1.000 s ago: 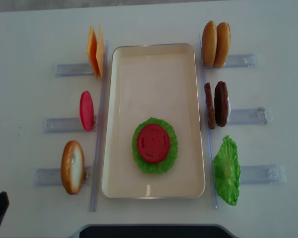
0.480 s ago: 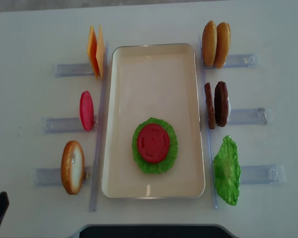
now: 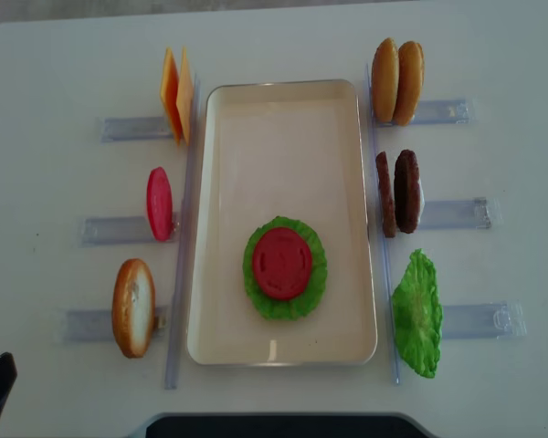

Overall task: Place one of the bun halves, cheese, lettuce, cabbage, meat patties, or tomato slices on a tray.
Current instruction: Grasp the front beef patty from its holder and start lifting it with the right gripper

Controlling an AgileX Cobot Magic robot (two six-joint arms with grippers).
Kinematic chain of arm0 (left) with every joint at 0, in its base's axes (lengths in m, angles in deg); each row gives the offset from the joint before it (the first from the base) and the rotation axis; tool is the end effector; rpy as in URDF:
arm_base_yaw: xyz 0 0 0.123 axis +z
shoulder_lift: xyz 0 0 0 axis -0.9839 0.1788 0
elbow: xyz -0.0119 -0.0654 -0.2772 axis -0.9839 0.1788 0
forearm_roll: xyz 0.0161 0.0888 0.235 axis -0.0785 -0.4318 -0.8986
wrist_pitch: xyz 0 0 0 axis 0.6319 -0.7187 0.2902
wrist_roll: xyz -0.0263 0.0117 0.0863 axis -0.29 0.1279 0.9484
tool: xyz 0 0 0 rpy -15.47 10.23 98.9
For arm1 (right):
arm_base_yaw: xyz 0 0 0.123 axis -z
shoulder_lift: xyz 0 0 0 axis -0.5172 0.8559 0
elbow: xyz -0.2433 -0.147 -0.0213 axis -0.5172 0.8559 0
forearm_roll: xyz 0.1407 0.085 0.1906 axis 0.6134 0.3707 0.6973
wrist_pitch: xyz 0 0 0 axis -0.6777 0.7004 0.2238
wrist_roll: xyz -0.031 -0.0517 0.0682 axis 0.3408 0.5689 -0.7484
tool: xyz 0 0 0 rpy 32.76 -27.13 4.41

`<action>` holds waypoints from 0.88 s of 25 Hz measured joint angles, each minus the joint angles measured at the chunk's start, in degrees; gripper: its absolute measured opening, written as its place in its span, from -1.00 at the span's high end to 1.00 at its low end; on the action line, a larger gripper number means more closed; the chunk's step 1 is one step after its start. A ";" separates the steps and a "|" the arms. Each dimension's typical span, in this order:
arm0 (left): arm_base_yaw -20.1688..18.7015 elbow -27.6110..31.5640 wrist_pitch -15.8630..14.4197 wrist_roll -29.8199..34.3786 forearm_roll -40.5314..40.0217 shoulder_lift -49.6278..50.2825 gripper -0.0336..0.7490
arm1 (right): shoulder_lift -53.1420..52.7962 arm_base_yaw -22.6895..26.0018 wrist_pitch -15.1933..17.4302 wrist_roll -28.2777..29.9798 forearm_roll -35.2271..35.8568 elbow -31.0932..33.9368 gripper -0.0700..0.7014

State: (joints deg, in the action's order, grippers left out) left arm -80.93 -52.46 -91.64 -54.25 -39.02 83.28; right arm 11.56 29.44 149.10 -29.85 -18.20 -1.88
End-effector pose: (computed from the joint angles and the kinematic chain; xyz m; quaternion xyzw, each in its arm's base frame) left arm -0.0071 -0.0032 0.2657 0.0377 0.8681 -0.0105 0.4949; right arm -0.0102 -0.0002 0.2732 0.0100 0.8678 0.0204 0.4964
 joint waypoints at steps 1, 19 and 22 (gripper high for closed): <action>0.00 0.00 0.00 0.00 0.00 0.00 -0.08 | 0.00 0.00 0.00 0.00 0.00 0.00 -0.28; 0.00 0.00 0.00 0.00 0.00 0.00 -0.08 | 13.80 0.00 0.23 -0.65 0.00 -5.45 -0.28; 0.00 0.00 0.00 0.00 0.00 0.00 -0.08 | 23.44 0.00 0.17 -0.82 0.00 -10.63 -0.28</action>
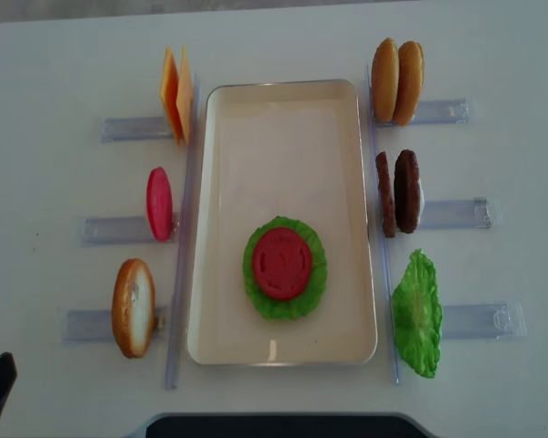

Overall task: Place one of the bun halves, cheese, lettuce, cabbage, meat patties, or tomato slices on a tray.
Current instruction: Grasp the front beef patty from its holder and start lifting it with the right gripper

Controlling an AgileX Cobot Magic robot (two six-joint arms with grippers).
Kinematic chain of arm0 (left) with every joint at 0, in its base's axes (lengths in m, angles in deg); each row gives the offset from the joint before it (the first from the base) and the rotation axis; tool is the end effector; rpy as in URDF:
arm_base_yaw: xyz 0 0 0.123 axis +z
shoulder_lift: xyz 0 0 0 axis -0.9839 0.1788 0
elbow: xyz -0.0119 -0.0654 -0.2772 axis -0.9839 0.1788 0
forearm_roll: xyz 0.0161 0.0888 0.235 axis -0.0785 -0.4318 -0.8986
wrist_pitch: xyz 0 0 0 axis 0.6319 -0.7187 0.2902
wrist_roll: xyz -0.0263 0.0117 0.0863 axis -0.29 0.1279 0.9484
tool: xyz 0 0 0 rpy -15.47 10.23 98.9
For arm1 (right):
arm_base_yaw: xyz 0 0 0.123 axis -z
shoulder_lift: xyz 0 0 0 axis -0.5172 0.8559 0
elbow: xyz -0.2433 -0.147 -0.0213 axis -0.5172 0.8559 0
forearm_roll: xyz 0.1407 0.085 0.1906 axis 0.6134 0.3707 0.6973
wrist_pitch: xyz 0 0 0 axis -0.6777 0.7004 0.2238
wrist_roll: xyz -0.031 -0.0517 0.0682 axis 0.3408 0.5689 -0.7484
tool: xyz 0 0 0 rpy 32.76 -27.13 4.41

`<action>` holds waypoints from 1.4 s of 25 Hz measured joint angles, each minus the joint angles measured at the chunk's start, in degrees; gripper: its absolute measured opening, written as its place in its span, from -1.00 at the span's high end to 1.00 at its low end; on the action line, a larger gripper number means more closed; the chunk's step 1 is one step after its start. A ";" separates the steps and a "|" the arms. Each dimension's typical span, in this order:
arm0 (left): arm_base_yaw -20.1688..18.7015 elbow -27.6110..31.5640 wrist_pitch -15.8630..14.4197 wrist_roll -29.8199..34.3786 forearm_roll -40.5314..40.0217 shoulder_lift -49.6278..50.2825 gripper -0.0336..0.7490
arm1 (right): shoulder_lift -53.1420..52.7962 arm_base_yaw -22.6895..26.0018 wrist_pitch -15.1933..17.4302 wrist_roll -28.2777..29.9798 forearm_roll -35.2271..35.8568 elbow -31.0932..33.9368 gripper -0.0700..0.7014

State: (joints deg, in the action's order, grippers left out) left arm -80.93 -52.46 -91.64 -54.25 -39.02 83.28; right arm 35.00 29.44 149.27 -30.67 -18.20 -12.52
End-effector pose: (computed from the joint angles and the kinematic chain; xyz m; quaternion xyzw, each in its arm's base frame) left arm -0.0071 -0.0032 0.2657 0.0377 0.8681 -0.0105 0.4949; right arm 0.0458 0.0014 0.3193 0.0171 0.9183 0.0191 0.3952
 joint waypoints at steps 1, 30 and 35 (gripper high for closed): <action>0.00 0.00 0.00 0.00 0.00 0.00 -0.08 | 3.44 0.00 0.00 0.00 0.00 -2.05 -0.28; 0.00 0.00 0.01 0.00 0.00 0.00 -0.08 | 53.52 0.00 4.62 -1.23 0.00 -30.44 -0.52; 0.00 0.00 0.01 0.00 0.00 0.00 -0.08 | 53.52 -2.23 4.69 -1.43 0.00 -30.44 -0.52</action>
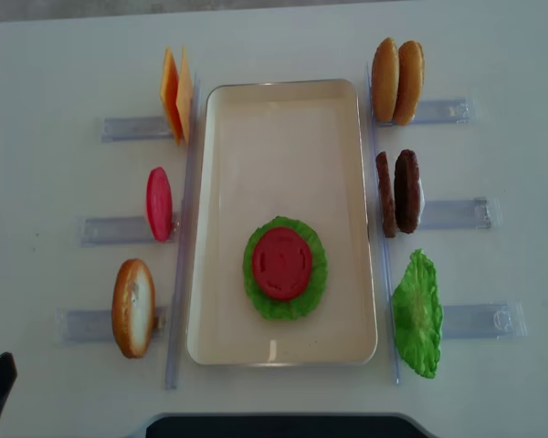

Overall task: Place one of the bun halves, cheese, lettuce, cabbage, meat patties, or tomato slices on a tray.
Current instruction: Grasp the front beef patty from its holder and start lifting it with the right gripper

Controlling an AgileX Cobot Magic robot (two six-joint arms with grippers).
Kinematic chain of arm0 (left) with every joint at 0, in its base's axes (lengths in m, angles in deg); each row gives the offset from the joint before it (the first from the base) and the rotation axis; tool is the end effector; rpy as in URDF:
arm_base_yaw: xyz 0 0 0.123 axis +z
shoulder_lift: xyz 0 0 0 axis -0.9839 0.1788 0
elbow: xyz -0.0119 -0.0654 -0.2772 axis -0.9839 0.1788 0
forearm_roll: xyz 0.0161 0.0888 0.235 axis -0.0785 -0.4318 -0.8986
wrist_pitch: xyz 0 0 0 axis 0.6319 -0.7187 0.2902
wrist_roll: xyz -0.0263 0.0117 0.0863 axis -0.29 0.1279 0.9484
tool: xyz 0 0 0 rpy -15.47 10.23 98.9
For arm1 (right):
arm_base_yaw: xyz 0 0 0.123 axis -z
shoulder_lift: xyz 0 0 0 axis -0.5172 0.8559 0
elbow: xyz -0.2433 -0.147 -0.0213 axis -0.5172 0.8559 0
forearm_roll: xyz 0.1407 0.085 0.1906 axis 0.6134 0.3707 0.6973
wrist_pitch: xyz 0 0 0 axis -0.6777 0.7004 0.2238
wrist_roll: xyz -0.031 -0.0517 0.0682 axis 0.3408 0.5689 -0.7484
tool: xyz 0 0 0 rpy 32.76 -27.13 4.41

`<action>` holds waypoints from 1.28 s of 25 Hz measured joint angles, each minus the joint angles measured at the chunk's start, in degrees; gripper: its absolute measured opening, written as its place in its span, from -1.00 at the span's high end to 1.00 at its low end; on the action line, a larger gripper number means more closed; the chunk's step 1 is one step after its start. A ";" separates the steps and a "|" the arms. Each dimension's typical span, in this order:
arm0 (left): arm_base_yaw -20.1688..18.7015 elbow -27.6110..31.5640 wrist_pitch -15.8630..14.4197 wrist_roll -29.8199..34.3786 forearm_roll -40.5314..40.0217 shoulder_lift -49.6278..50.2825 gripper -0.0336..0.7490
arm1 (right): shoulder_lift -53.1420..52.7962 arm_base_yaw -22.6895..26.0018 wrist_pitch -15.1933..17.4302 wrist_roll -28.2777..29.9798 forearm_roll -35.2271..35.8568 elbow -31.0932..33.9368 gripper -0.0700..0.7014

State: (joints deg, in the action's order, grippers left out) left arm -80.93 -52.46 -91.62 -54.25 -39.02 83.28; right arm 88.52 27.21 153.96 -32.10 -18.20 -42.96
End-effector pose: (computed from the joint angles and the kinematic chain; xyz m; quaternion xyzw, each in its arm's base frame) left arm -0.0071 -0.0032 0.2657 0.0377 0.8680 -0.0105 0.4951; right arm 0.2513 0.0173 0.3365 0.0115 0.9864 0.0131 0.1631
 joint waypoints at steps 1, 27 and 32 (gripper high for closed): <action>0.00 0.00 0.00 0.00 0.00 0.00 -0.08 | 0.00 -1.46 0.00 -0.47 0.00 0.00 -0.52; 0.00 0.00 0.00 0.00 0.00 0.00 -0.08 | 11.22 -36.54 -8.72 -25.12 -3.27 -1.03 -0.52; 0.00 0.00 0.00 0.00 0.00 0.00 -0.08 | 14.68 -36.54 -9.06 -24.52 -3.88 -4.51 -0.52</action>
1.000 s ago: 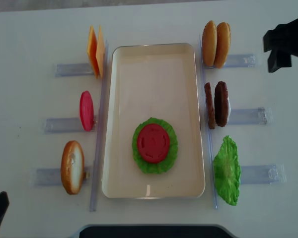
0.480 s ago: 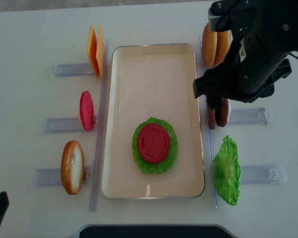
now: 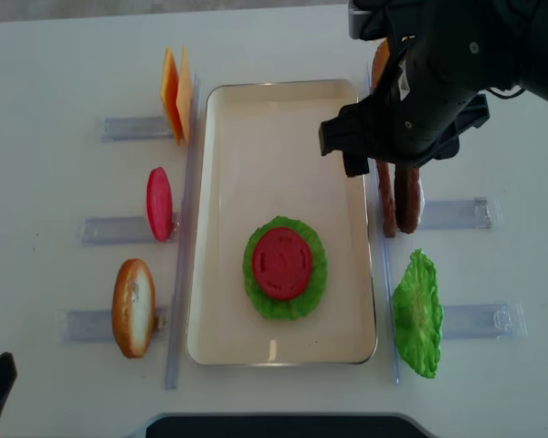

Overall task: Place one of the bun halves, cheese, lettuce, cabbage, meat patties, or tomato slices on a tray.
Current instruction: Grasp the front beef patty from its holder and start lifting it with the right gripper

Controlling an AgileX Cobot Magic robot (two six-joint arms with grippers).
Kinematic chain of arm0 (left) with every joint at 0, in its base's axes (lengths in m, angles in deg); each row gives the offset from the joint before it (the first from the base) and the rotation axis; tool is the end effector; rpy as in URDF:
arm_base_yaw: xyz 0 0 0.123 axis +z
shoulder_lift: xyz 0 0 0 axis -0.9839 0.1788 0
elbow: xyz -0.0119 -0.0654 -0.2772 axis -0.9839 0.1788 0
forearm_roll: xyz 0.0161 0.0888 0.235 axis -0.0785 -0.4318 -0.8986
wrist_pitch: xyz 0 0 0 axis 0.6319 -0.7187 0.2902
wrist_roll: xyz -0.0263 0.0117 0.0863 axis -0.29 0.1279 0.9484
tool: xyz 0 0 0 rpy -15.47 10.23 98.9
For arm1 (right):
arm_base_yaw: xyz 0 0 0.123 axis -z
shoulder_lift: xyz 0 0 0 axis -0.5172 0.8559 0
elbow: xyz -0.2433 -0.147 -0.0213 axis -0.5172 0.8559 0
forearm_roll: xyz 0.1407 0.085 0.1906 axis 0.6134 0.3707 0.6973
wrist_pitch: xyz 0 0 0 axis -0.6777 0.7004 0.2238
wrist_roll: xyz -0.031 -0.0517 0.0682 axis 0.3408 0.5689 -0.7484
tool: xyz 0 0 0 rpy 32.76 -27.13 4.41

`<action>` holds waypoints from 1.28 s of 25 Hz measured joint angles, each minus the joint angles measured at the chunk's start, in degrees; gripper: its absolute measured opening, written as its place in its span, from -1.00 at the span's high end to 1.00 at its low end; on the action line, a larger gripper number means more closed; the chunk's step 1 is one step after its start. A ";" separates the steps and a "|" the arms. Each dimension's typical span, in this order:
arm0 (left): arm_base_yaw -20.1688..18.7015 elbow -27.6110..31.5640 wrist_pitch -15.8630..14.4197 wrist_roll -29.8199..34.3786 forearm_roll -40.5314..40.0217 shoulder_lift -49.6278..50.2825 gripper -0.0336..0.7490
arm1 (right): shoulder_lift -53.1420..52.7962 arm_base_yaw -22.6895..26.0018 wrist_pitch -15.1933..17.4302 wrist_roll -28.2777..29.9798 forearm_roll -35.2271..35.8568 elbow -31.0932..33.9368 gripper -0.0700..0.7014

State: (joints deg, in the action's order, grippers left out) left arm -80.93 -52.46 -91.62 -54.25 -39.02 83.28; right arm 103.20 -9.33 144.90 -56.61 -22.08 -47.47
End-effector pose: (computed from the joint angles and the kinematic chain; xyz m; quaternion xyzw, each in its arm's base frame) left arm -0.0071 -0.0032 0.2657 0.0377 0.8680 -0.0105 0.4951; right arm 0.2483 0.2049 0.2895 -0.1038 0.9821 0.0626 0.1442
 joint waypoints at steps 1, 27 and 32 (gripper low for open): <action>0.00 0.00 0.00 0.00 0.00 0.00 -0.08 | 0.85 0.00 0.23 0.30 -0.58 -0.48 -0.52; 0.00 0.00 0.00 0.00 0.00 0.00 -0.08 | 8.07 3.96 0.59 4.47 0.60 -1.30 -0.52; 0.00 0.00 0.00 0.00 0.00 0.00 -0.08 | 9.07 3.96 0.31 5.55 0.71 -1.30 -0.52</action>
State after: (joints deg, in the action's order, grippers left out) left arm -80.93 -52.46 -91.62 -54.25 -39.02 83.28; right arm 112.28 -5.37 145.21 -51.06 -21.37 -48.76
